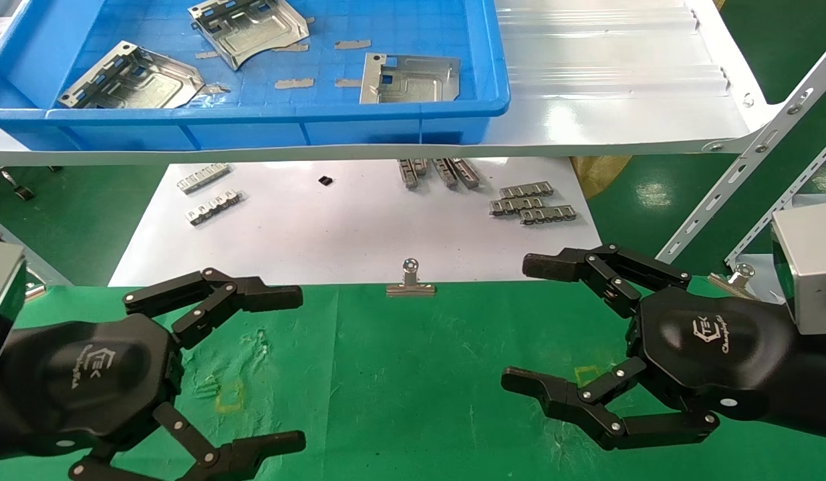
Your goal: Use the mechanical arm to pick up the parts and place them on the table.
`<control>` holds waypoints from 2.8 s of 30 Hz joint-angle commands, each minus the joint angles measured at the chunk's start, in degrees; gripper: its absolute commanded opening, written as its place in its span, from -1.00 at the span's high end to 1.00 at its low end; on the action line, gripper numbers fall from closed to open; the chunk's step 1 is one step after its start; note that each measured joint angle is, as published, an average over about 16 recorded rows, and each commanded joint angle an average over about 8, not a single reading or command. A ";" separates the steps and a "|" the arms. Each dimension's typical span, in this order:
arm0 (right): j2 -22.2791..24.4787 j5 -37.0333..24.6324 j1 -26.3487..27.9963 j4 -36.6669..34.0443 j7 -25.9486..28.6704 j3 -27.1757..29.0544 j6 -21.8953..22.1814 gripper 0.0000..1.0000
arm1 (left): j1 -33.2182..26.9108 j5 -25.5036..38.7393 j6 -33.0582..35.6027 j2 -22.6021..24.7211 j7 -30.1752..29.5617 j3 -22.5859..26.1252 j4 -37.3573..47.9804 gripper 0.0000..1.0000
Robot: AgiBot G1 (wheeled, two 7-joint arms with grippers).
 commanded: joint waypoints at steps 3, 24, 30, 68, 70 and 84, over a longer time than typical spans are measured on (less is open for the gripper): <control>0.00 0.00 0.00 0.00 0.00 0.00 0.00 -1.00 | 0.00 0.00 0.00 0.00 0.00 0.00 0.00 -1.00; 0.00 0.00 0.00 0.00 0.00 0.00 0.00 -1.00 | 0.00 0.00 0.00 0.00 0.00 0.00 0.00 -1.00; 0.00 0.00 0.00 0.00 0.00 0.00 0.00 -1.00 | 0.00 0.00 0.00 0.00 0.00 0.00 0.00 -1.00; 0.00 0.00 0.00 0.00 0.00 0.00 0.00 1.00 | 0.00 0.00 0.00 0.00 0.00 0.00 0.00 -1.00; 0.00 0.00 0.00 0.00 0.00 0.00 0.00 1.00 | 0.00 0.00 0.00 0.00 0.00 0.00 0.00 -1.00; 0.00 0.00 0.00 0.00 0.00 0.00 0.00 1.00 | 0.00 0.00 0.00 0.00 0.00 0.00 0.00 -1.00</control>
